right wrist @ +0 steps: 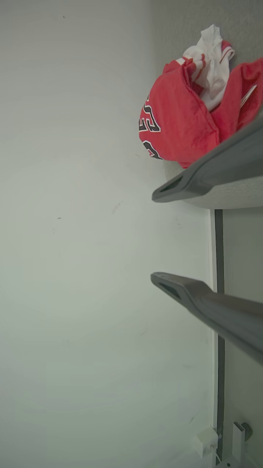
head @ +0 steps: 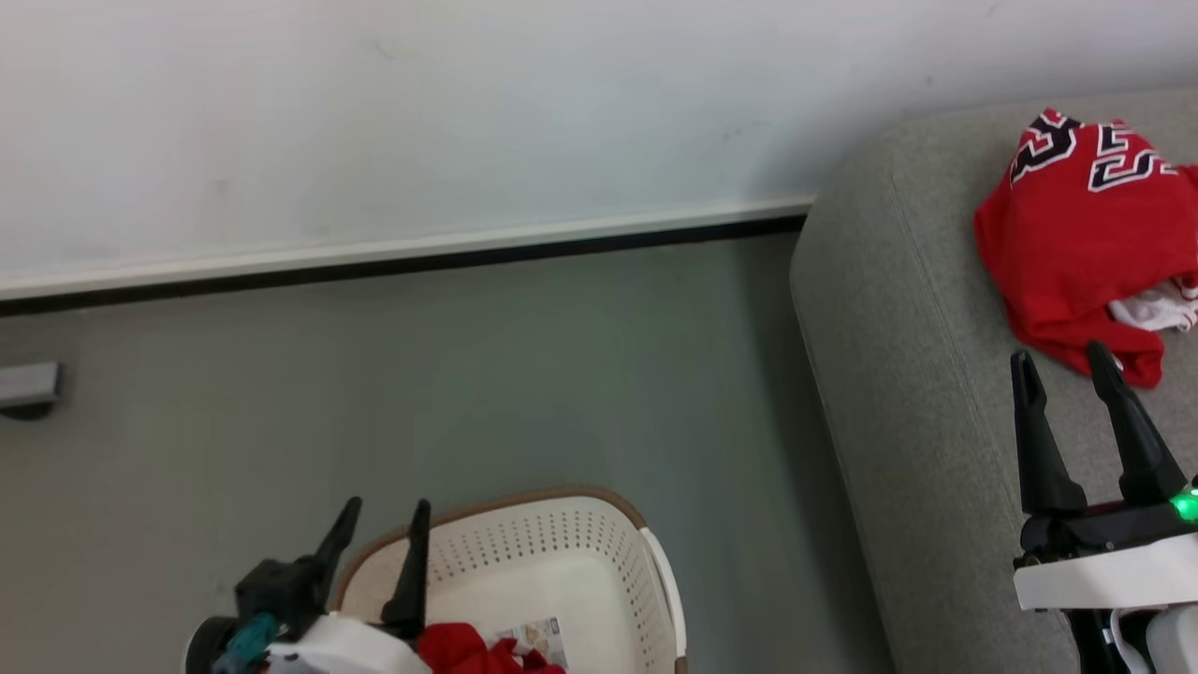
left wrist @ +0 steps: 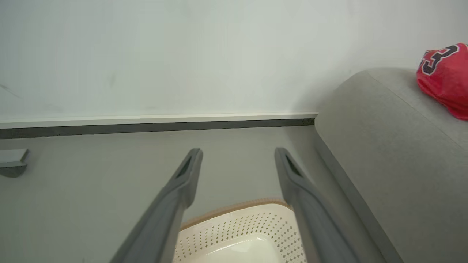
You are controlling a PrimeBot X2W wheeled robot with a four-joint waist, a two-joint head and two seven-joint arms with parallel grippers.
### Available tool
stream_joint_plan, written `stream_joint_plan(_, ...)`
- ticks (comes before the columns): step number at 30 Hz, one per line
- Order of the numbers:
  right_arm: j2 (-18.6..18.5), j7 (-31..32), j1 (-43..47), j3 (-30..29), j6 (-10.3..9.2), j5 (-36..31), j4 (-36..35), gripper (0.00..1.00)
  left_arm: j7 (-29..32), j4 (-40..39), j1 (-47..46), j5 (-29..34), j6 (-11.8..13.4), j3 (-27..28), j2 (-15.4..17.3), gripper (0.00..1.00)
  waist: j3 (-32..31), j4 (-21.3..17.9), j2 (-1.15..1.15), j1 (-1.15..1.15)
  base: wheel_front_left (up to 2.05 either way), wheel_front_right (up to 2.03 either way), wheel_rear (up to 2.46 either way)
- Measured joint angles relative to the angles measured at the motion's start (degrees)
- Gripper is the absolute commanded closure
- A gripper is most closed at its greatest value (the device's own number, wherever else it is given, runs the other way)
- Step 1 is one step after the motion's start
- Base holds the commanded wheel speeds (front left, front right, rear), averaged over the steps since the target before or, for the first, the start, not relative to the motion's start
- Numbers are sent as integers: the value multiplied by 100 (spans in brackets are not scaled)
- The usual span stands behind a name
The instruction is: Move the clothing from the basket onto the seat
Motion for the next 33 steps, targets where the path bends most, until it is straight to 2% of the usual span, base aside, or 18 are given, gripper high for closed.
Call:
stream_joint_plan(18, 234, 0, -892, -143, 0, 146, -555, 0, 157, 2653, -1644, 1, -126, -854, 315, 0, 1354, -416, 0, 1, 0, 0, 0)
stream_joint_plan(33, 421, 0, -1709, -167, 0, 232, -985, 0, 716, 4472, -2839, -209, -140, -1512, 698, 0, 2652, -847, 0, 0, 0, 0, 0)
